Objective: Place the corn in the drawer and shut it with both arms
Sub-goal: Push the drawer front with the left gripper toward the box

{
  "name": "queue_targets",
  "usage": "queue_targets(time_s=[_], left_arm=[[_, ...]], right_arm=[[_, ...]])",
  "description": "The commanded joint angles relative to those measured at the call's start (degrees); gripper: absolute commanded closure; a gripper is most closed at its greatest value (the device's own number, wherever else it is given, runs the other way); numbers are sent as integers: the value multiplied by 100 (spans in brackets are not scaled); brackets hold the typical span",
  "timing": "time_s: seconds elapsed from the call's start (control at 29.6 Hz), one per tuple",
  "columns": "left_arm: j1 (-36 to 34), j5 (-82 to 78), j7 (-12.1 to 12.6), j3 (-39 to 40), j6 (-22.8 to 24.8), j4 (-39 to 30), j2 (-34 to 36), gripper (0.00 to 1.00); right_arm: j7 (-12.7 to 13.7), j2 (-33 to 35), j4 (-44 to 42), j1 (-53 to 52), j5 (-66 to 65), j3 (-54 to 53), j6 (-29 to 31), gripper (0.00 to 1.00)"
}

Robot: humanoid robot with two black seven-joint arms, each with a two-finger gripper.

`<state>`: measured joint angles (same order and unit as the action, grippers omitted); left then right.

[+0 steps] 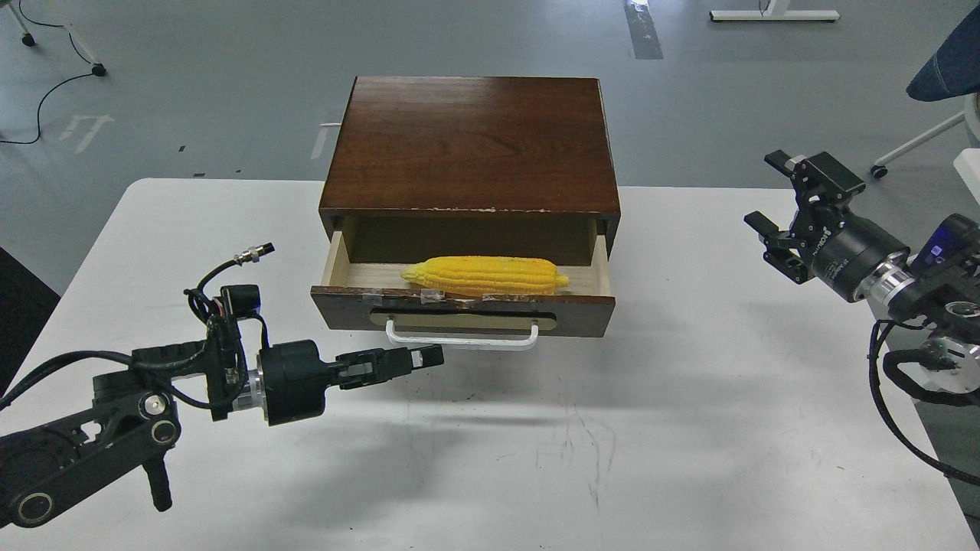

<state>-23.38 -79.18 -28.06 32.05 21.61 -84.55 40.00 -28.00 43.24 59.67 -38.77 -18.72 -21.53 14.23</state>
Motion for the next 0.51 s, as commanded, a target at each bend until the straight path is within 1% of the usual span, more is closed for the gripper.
queue_targets(time_s=[0.0, 0.3, 0.47], left_arm=[[-9, -1, 6, 12, -8, 131, -71, 100], [-35, -1, 6, 65, -175, 334, -124, 100], [-70, -1, 6, 65, -184, 430, -150, 100]], right_arm=[[0, 0, 1, 1, 0, -1, 1, 1], [0, 0, 1, 27, 0, -1, 1, 1], [0, 0, 1, 89, 0, -1, 1, 1]])
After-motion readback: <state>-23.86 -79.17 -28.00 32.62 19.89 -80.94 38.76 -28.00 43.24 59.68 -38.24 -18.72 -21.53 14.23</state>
